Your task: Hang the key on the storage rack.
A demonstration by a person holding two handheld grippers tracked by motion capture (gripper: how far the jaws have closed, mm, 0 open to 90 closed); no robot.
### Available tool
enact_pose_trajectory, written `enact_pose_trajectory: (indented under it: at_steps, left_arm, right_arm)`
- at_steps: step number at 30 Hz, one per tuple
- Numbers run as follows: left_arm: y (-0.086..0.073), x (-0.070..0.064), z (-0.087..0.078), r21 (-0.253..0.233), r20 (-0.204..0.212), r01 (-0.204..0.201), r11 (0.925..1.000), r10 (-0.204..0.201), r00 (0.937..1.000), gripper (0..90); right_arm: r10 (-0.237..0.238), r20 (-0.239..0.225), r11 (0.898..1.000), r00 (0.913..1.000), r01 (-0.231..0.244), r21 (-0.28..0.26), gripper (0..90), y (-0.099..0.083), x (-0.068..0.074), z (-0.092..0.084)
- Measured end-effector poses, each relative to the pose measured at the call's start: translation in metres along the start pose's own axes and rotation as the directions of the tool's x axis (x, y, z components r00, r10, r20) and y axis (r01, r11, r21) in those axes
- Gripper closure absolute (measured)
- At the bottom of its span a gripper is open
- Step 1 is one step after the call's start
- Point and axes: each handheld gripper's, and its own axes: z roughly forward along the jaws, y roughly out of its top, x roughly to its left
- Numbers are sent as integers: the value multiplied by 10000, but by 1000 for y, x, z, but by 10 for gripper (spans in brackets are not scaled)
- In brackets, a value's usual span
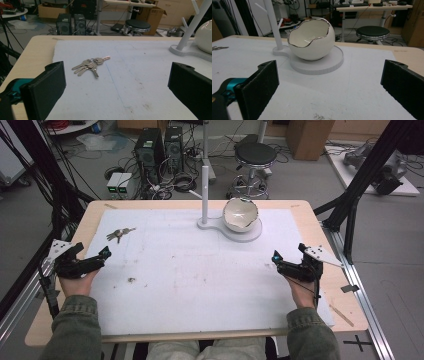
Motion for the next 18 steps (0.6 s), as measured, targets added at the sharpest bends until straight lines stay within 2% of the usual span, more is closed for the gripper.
enact_pose_trajectory:
  at_steps: [18]
  left_arm:
    - [-1,-1,2,47,33,-33,10000,33,10000,20]
  right_arm:
    - [-79,85,10000,9999,79,-14,6,0,2,-2]
